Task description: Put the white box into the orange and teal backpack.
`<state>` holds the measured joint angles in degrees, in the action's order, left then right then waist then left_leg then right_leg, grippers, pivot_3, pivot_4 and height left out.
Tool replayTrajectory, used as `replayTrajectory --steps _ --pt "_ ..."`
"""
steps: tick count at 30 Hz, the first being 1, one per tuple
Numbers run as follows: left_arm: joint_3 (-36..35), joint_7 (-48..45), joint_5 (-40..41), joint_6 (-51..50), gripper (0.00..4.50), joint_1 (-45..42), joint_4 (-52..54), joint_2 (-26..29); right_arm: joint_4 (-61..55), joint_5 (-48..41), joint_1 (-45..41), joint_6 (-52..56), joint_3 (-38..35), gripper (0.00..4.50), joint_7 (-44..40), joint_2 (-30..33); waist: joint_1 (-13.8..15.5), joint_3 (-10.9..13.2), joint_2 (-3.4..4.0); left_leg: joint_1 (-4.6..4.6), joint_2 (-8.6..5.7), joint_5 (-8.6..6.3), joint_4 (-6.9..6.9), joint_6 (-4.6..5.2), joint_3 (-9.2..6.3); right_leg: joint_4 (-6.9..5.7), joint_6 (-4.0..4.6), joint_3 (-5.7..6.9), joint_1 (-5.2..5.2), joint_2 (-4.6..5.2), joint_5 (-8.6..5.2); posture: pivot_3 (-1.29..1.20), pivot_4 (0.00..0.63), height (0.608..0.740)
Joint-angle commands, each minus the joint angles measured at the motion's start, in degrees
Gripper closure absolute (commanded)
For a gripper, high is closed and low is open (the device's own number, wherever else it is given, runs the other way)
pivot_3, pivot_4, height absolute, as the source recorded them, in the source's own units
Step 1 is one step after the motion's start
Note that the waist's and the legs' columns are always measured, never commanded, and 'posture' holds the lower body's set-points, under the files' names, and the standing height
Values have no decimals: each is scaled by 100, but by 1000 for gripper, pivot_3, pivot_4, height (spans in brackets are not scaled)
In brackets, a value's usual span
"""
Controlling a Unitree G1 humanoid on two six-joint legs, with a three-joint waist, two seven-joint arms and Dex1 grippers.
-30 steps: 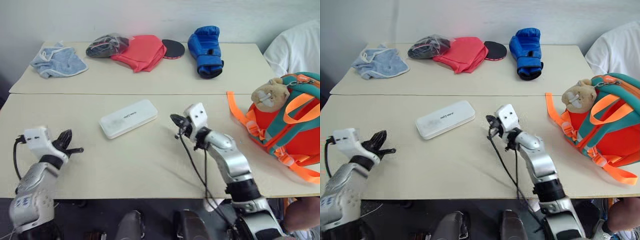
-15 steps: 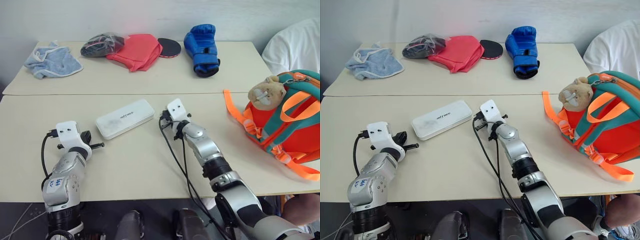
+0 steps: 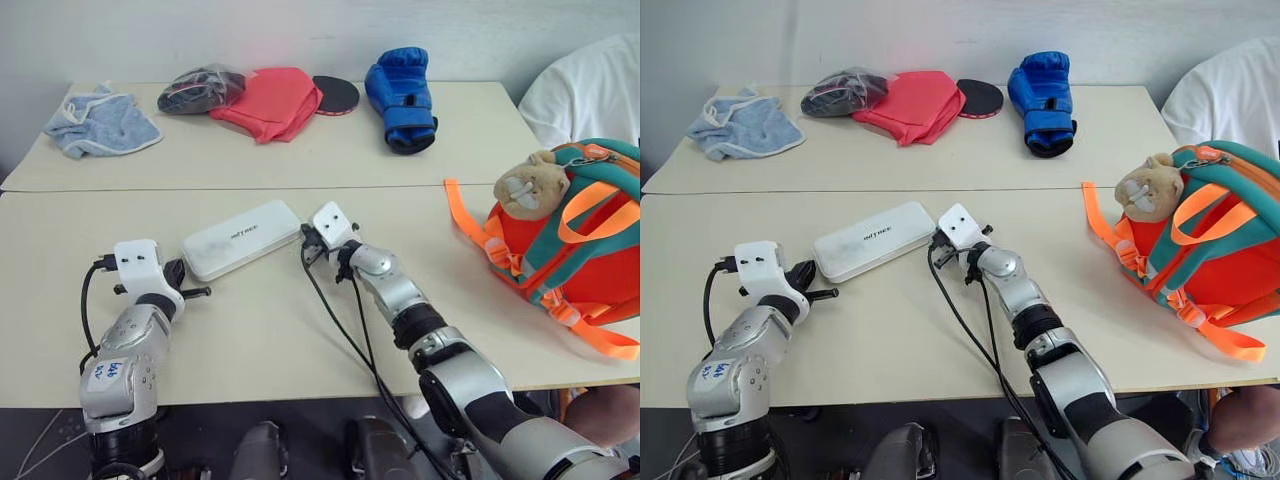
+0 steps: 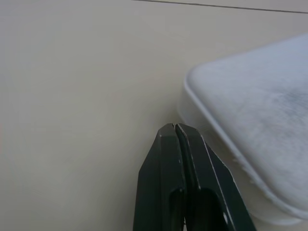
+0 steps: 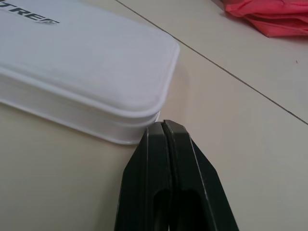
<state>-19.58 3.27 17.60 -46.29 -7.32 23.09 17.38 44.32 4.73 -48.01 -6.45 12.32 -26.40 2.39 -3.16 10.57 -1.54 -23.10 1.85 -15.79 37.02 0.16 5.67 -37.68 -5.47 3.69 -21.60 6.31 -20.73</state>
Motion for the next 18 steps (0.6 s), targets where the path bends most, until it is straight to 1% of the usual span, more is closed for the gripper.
replayTrajectory --steps 1,5,7,9,12,15,18 --pt "-75 -486 39 134 4469 413 404 301 -1213 -112 542 37 261 4500 -780 243 -4 1 1 1 0 -1 -2 -1 0 0 0 0 0 0 0 0 150 740" --pt "-201 -862 98 327 4469 713 439 507 -2338 -190 1163 398 428 4500 -1316 600 12 2 2 -2 1 -1 0 -1 -3 4 0 3 0 0 0 0 150 740" --pt "-421 -875 83 432 4469 862 426 497 -2740 -253 1387 719 332 4500 -1320 705 17 2 2 -2 1 -1 1 -1 -7 5 0 5 2 2 0 0 150 740" --pt "-749 -664 71 512 4469 887 410 349 -2894 -274 1425 1024 172 4500 -1110 687 22 2 2 -2 1 -2 1 -2 -12 4 0 7 3 3 0 0 150 740" --pt "-965 -369 70 446 4469 746 391 123 -2621 -118 1147 1244 7 4500 -562 566 29 2 2 -2 1 -2 0 -2 -14 4 0 12 3 4 0 0 150 740" --pt "-782 -329 -13 366 4469 478 214 125 -1991 -49 673 1321 -133 4500 83 264 27 2 2 -2 -1 -1 2 -2 -14 1 0 15 3 6 0 0 150 740" --pt "-556 -125 -158 350 4469 187 11 -10 -1105 78 116 1327 -234 4500 732 -58 20 1 2 -2 -1 0 1 -2 -15 -1 0 17 2 5 0 0 150 740"
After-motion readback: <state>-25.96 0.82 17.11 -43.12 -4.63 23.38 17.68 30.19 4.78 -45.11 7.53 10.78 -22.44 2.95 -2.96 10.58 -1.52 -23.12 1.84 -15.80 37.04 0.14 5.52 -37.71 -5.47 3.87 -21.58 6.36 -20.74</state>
